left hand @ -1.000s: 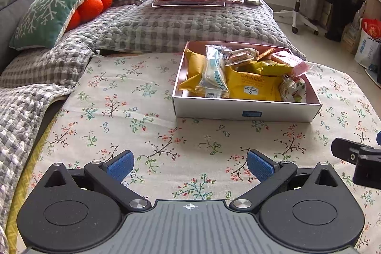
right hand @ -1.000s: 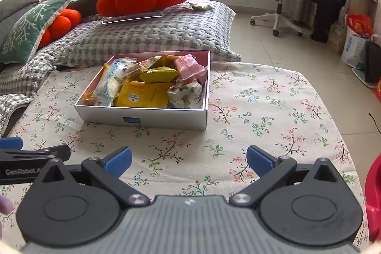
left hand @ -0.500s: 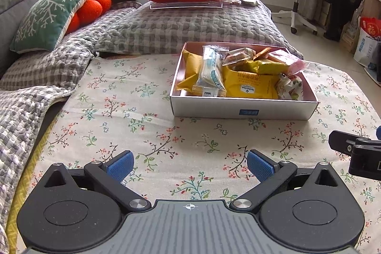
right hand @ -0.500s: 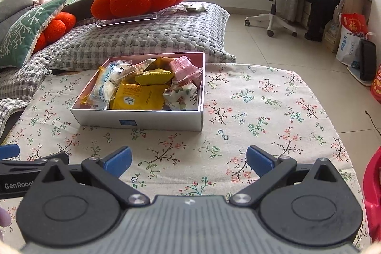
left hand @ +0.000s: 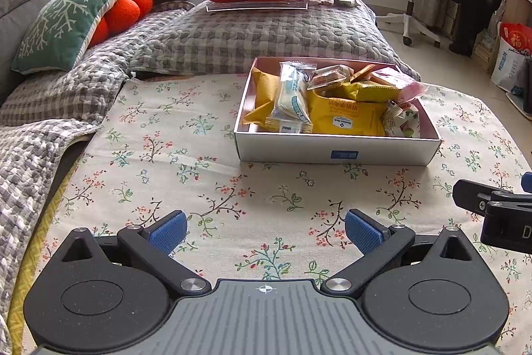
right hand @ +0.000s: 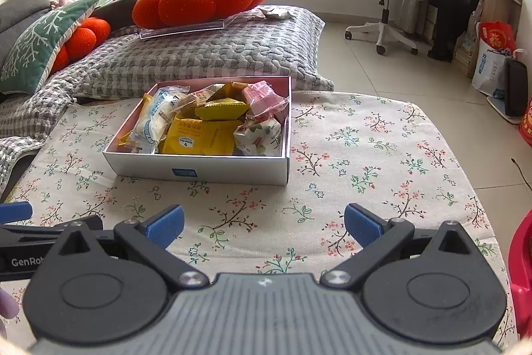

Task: Organize snacks

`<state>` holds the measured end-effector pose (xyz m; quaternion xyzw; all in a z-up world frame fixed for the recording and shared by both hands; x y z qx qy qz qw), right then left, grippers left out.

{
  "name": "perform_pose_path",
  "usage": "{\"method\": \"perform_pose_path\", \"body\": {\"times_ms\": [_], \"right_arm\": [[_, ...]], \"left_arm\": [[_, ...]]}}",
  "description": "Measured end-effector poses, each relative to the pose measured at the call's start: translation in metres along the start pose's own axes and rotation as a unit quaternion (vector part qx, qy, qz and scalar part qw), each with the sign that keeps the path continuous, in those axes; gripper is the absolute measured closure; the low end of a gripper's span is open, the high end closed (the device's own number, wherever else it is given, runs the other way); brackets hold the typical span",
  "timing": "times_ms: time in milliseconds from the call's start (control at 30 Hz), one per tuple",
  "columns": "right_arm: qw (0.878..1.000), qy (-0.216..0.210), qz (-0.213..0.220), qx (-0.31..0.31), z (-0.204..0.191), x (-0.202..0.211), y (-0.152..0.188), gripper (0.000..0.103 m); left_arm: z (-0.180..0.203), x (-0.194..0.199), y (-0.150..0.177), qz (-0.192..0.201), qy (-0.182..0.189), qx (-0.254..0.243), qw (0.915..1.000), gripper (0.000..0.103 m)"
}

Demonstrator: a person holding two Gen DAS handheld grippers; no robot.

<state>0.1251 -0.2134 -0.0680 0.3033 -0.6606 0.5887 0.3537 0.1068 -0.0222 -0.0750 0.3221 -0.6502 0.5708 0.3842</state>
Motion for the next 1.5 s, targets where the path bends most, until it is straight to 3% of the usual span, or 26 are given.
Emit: {"method": "perform_pose_path", "body": {"times_ms": [567,1500], "right_arm": [[1.000,-0.008,-0.016,0.004,-0.007,-0.005,0.003,0.000],[0.999,-0.006,-0.043,0.025,-0.023,-0.017,0.013,0.000]], "left_arm": [[-0.001,-0.017,0.007,-0.030,-0.010,0.011,0.9994,0.001],[-0.010,-0.018,0.011,-0.041,-0.013,0.017,0.9989,0.001]]}}
Point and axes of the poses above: each gripper's, at about its wrist camera, not at the fingertips, and x roughly against the way its jaws point, z to its right, y to its underside, the point moved 10 cm from there along -x, roughly the way its jaws point, and after that the axes turned 13 degrees about -z, right-handed, at the moved point
